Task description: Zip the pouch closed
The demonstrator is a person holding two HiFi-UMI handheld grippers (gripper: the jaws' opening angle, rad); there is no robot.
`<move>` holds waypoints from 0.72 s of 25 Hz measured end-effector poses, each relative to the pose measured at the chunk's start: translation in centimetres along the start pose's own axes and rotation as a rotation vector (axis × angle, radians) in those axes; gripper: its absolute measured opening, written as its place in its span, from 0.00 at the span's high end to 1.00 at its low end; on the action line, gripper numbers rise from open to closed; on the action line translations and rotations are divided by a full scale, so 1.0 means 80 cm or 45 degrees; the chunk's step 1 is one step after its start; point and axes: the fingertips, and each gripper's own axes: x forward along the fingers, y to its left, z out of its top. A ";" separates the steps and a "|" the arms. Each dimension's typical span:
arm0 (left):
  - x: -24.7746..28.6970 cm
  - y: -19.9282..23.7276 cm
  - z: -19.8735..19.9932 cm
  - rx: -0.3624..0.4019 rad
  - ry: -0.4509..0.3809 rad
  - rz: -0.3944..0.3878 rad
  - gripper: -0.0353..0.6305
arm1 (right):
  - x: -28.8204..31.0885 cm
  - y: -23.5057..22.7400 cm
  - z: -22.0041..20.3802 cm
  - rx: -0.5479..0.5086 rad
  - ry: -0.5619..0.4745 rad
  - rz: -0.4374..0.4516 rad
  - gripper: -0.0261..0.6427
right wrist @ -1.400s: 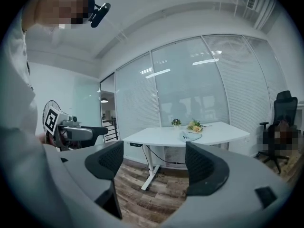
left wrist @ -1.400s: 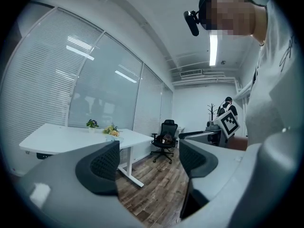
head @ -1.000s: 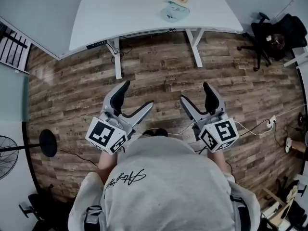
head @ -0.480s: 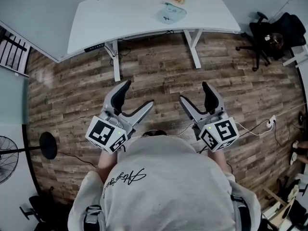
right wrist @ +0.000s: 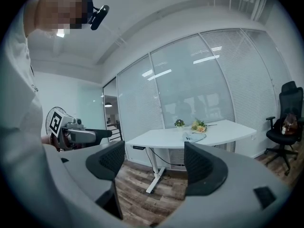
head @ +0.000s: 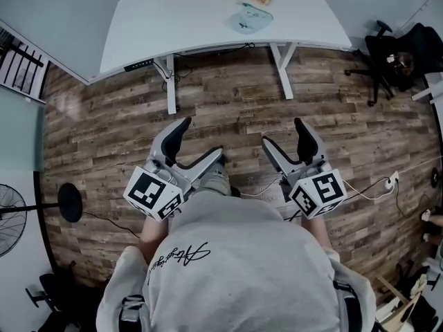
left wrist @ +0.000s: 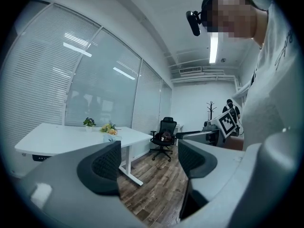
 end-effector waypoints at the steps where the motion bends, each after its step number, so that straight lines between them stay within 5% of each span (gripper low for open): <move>1: 0.000 0.004 0.001 -0.003 -0.004 0.008 0.40 | 0.003 0.001 0.001 -0.004 0.000 0.004 0.40; 18: 0.090 0.077 0.008 -0.003 -0.038 -0.100 0.40 | 0.075 -0.064 -0.003 0.015 0.020 -0.096 0.40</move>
